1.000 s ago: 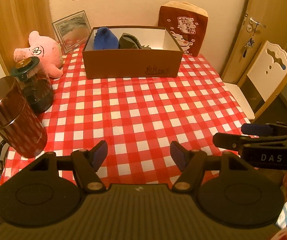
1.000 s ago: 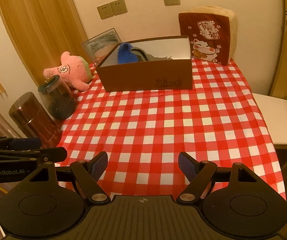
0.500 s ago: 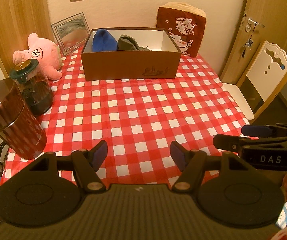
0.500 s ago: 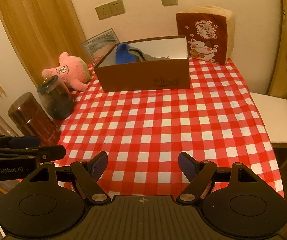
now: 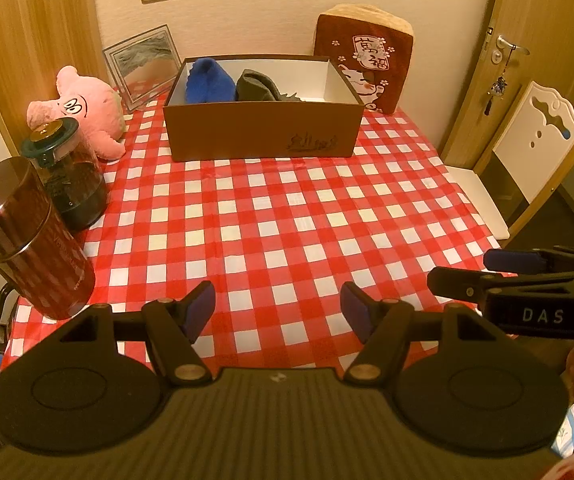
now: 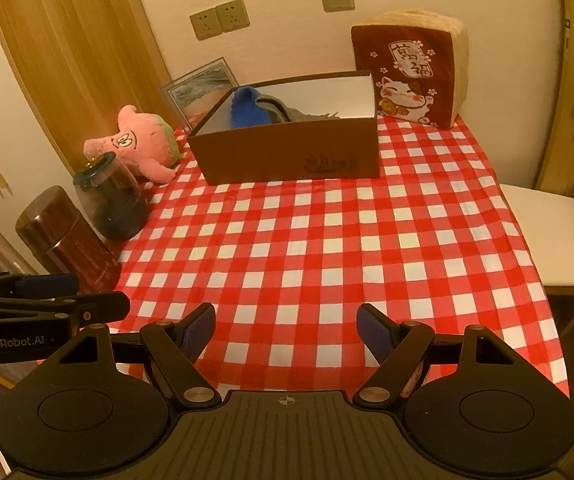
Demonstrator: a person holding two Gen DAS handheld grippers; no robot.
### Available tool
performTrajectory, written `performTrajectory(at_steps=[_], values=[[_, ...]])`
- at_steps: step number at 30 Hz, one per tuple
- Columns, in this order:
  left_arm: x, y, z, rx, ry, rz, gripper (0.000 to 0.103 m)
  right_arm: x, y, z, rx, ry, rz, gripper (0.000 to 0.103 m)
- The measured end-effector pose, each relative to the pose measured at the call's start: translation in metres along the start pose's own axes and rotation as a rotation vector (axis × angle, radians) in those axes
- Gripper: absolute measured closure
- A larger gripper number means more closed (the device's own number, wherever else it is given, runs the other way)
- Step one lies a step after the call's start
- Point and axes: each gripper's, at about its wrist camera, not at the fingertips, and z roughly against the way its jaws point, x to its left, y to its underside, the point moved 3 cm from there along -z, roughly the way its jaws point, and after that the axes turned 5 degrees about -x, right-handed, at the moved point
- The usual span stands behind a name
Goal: Organize soft objects
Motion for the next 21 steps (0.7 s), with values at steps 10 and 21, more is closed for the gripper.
performTrajectory(at_steps=[10, 21], values=[[0.0018, -0.0009, -0.0006, 0.0, 0.0, 0.0, 0.036, 0.0018, 0.0, -0.0012, -0.001, 0.002, -0.002, 0.026], [0.0013, -0.0006, -0.0011, 0.0, -0.001, 0.0, 0.036, 0.0021, -0.0003, -0.0023, -0.001, 0.001, -0.002, 0.026]])
